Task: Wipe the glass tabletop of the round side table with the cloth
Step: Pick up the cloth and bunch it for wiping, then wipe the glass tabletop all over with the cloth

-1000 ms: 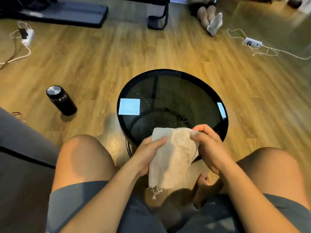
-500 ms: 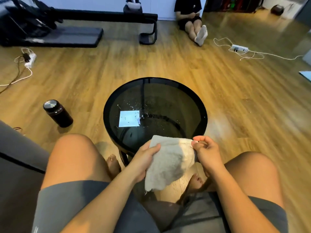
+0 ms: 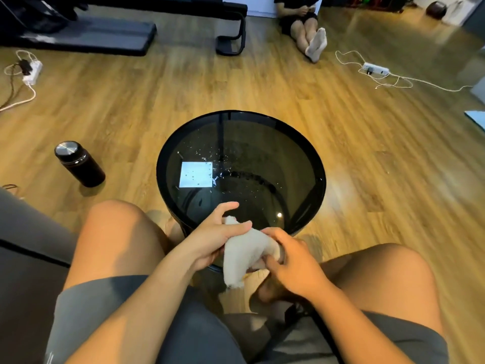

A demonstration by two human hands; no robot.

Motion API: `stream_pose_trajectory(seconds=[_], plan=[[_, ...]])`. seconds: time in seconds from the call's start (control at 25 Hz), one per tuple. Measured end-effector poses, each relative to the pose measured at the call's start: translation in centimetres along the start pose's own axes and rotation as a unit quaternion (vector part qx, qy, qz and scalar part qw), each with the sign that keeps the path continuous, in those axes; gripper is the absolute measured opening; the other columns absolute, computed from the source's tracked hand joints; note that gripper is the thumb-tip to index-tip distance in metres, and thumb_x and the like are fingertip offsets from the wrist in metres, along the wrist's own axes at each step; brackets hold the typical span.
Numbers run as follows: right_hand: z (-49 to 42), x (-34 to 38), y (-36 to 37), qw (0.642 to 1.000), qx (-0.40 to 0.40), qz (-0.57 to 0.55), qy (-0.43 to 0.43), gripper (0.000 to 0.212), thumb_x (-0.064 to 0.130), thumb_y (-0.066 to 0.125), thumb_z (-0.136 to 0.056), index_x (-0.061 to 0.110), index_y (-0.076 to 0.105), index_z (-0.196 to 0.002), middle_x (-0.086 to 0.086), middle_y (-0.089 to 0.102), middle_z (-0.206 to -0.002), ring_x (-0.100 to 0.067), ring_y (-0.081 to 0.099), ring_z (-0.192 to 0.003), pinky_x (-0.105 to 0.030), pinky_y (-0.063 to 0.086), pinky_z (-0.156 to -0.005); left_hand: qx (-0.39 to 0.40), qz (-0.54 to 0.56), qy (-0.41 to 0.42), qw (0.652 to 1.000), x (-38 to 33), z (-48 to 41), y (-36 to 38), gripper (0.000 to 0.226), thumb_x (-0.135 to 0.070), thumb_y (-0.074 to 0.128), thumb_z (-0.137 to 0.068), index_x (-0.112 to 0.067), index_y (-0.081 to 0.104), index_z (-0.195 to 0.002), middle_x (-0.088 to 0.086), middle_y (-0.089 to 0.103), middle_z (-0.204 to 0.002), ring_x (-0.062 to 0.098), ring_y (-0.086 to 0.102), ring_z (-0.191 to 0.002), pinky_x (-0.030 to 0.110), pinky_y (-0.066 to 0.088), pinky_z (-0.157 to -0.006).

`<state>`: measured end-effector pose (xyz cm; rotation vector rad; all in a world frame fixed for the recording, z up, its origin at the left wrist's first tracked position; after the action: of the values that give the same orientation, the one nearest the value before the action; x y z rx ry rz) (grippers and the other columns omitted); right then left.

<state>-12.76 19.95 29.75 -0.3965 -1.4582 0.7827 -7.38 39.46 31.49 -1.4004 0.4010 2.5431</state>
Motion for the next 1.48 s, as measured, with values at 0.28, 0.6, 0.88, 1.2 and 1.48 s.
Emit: stream_pose_trajectory(seconds=[0.28,0.6,0.88,1.2,1.48], plan=[[-3.1,-0.7,-2.4,0.955,-0.076,-0.249,0.144,0.028,0.000,0.061,-0.087,0.019,0.059,-0.108,-0.003,0.065,-0.091,-0.012,0.060,-0.071,-0.022,0.048,-0.054,-0.025,-0.309,0.075,0.948,0.6,-0.6,-0.8,0.036,-0.046,0.080,-0.074,-0.033,0.062,-0.102,-0.012,0.064,-0.099,0.010,0.062,-0.093,0.035,0.057,-0.078],[-3.3,-2.0,-0.7,0.957,-0.275,0.056,0.078,0.017,0.021,0.060,-0.093,0.018,0.063,-0.110,0.003,0.061,-0.105,-0.012,0.058,-0.095,-0.036,0.053,-0.080,-0.125,-0.570,0.051,0.811,2.8,-3.8,2.1,0.051,-0.063,0.033,-0.096,-0.023,0.041,-0.126,0.002,0.051,-0.116,0.020,0.057,-0.095,0.033,0.046,-0.076],[-4.2,0.4,6.6,0.935,-0.051,0.335,0.099,0.071,0.059,0.041,-0.090,0.020,0.032,-0.149,-0.020,0.035,-0.151,-0.047,0.035,-0.134,-0.058,0.039,-0.102,-0.223,-0.584,0.150,0.766,2.0,-5.1,-1.4,0.042,-0.047,0.044,-0.093,-0.026,0.052,-0.128,0.002,0.044,-0.129,0.020,0.042,-0.120,0.040,0.034,-0.103],[-8.2,-3.9,1.8,0.942,-0.013,0.329,0.059,0.059,0.027,0.056,-0.089,0.018,0.044,-0.146,-0.023,0.040,-0.149,-0.043,0.043,-0.133,-0.051,0.051,-0.094,-0.161,-0.706,0.186,0.664,2.7,-9.4,-4.1,0.069,-0.058,0.002,-0.096,-0.024,0.019,-0.154,0.012,0.009,-0.164,0.030,0.000,-0.152,0.065,-0.006,-0.115],[-17.3,-9.6,-7.4,0.897,-0.096,0.404,0.154,0.056,0.031,0.052,-0.092,0.028,0.038,-0.146,-0.011,0.033,-0.153,-0.038,0.029,-0.135,-0.051,0.033,-0.103,-0.141,-0.681,0.234,0.679,3.4,-9.7,-4.7,0.066,-0.058,0.017,-0.096,-0.022,0.026,-0.152,0.011,0.019,-0.162,0.028,0.012,-0.151,0.065,0.003,-0.116]])
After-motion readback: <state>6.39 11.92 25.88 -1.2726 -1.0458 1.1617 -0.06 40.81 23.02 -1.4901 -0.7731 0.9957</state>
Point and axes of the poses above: each hand's wrist, its own z-axis away from the middle knuckle, its own y-axis out of the palm, x = y × z, the point moved 1 cm from there along -z, towards the middle knuckle
